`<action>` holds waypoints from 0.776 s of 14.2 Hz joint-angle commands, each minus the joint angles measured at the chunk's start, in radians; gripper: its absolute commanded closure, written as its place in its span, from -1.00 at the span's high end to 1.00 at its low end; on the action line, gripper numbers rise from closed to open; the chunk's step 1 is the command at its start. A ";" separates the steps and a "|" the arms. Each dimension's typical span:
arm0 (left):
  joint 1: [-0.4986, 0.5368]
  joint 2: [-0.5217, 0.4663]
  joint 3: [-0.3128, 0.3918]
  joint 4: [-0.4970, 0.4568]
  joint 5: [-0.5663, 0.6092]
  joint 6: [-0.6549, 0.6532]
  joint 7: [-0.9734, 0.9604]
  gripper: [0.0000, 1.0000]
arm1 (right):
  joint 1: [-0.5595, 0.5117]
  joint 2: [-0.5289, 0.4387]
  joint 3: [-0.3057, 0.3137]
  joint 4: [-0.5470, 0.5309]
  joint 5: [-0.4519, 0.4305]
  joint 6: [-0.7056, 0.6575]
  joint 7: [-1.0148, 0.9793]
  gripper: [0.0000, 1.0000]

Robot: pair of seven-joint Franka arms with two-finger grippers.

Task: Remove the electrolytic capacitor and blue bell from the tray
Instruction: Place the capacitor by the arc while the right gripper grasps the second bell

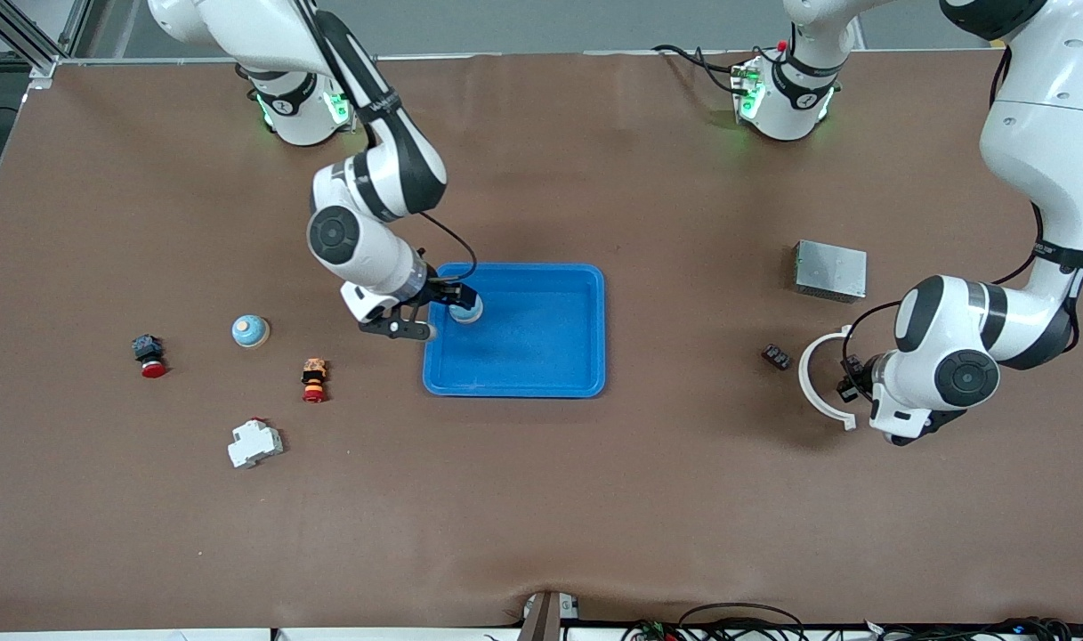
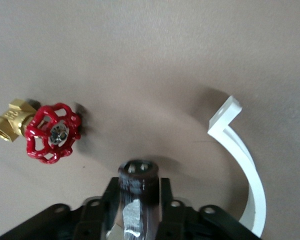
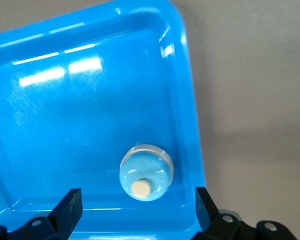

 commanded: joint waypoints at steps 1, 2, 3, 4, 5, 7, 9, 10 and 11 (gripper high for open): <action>0.002 -0.003 -0.005 0.022 0.034 0.000 -0.011 1.00 | 0.037 0.066 -0.019 0.068 -0.004 -0.005 0.048 1.00; 0.004 -0.008 -0.005 0.022 0.037 0.000 -0.009 1.00 | 0.048 0.087 -0.019 0.082 -0.015 -0.004 0.053 1.00; 0.008 -0.017 -0.005 0.023 0.042 -0.001 0.002 1.00 | 0.051 0.103 -0.019 0.090 -0.036 -0.004 0.054 1.00; 0.008 -0.037 -0.005 0.032 0.040 -0.001 0.009 1.00 | 0.051 0.109 -0.019 0.093 -0.058 -0.004 0.054 1.00; 0.008 -0.054 -0.008 0.040 0.040 -0.004 0.024 1.00 | 0.051 0.109 -0.019 0.091 -0.076 -0.005 0.054 1.00; 0.007 -0.083 -0.012 0.069 0.037 -0.006 0.076 1.00 | 0.051 0.120 -0.019 0.093 -0.083 -0.004 0.054 1.00; 0.007 -0.127 -0.014 0.086 0.034 -0.007 0.145 1.00 | 0.051 0.129 -0.019 0.097 -0.083 -0.004 0.054 1.00; 0.010 -0.158 -0.014 0.086 0.028 -0.007 0.208 1.00 | 0.051 0.131 -0.019 0.099 -0.084 -0.004 0.054 1.00; 0.010 -0.178 -0.016 0.094 0.021 -0.007 0.272 1.00 | 0.051 0.134 -0.019 0.099 -0.084 -0.004 0.056 1.00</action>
